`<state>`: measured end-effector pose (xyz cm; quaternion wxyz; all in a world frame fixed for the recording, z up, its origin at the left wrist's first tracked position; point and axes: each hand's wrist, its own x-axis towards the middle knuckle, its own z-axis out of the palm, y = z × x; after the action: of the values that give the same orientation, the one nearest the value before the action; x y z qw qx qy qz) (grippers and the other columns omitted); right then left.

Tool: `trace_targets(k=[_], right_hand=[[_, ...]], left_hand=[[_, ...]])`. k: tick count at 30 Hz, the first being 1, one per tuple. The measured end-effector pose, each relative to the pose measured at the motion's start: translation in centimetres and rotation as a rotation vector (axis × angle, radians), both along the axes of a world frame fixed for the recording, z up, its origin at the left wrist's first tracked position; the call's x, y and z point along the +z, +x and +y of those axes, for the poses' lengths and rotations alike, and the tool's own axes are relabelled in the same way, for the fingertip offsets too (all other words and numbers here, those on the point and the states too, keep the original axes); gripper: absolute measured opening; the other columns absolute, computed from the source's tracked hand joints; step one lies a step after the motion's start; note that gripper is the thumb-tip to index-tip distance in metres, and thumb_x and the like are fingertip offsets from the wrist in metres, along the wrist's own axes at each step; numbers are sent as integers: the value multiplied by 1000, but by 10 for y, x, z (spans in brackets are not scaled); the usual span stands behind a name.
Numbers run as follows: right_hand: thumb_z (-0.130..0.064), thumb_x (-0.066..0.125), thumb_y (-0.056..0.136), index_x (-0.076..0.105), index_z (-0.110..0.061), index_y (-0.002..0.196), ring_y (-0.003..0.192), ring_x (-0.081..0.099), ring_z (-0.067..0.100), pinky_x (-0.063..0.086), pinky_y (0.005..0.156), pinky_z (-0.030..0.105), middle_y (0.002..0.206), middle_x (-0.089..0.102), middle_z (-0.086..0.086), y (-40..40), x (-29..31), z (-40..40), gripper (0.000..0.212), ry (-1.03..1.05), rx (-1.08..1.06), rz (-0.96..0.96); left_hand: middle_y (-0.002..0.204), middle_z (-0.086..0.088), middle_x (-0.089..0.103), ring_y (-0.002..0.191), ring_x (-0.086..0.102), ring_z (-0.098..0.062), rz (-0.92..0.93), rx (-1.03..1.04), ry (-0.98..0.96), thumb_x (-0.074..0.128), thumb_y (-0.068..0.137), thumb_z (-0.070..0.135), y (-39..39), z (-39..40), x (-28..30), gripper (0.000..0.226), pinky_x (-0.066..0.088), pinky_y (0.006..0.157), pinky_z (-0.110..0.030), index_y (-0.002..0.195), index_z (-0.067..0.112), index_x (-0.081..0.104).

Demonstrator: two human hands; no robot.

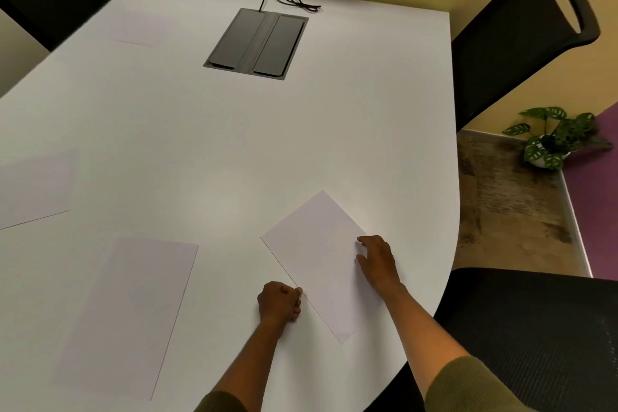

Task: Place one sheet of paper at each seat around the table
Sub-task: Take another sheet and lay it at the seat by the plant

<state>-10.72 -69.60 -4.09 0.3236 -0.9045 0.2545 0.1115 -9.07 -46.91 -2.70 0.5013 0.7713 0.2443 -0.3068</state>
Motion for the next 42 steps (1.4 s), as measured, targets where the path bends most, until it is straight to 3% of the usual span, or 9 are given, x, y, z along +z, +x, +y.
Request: trace_targets(k=[3, 6, 9, 12, 23, 30, 42], right_hand=[[-15, 54, 96, 47, -14, 140, 136, 38, 26, 34, 109, 34, 147, 42, 5, -6, -3, 8, 45, -66, 53, 29], [-24, 49, 99, 37, -17, 148, 146, 25, 22, 24, 117, 32, 159, 27, 4, -12, -7, 15, 51, -146, 105, 85], [-27, 44, 101, 28, -18, 153, 153, 10, 20, 14, 123, 34, 165, 10, 2, -17, -11, 18, 55, -152, 161, 143], [-29, 43, 102, 25, -20, 154, 153, 3, 20, 10, 124, 37, 166, 3, 2, -19, -11, 20, 56, -153, 182, 163], [-30, 44, 102, 21, -20, 155, 154, -2, 19, 5, 125, 40, 166, -3, 1, -16, -8, 25, 58, -120, 180, 154], [-36, 46, 100, 31, -18, 152, 151, 18, 17, 18, 123, 34, 164, 18, 1, -12, 9, 38, 57, -75, 56, -54], [-56, 34, 98, 12, -23, 156, 153, 9, 16, 10, 124, 36, 166, 9, -2, -30, 38, 91, 70, -74, 131, -76]], left_hand=[[89, -10, 70, 82, 63, -23, -289, -284, 249, 68, 83, 13, -2, 0, 5, 10, 48, 74, -30, 90, 6, 67], [126, -9, 54, 118, 51, -24, -515, -650, 364, 60, 90, 22, -9, 1, 6, 35, 42, 94, -29, 123, 11, 59], [162, -12, 12, 150, 12, -29, -525, -1001, 504, 48, 96, 39, -13, -1, -2, 62, 15, 121, -37, 151, 17, 29], [164, -8, -12, 151, -11, -27, -446, -1159, 545, 39, 99, 46, -16, 0, -9, 70, -1, 123, -43, 155, 17, 9], [163, -11, -15, 151, -13, -27, -427, -1160, 565, 34, 100, 46, -10, 3, -10, 71, 0, 123, -44, 155, 13, 2], [162, -9, -18, 151, -15, -25, -494, -1078, 551, 32, 100, 48, -5, 1, -3, 74, -2, 122, -41, 155, 15, -5], [162, -9, -19, 151, -14, -26, -538, -974, 645, 29, 98, 56, -14, 25, 31, 79, 0, 122, -45, 154, 16, -9]])
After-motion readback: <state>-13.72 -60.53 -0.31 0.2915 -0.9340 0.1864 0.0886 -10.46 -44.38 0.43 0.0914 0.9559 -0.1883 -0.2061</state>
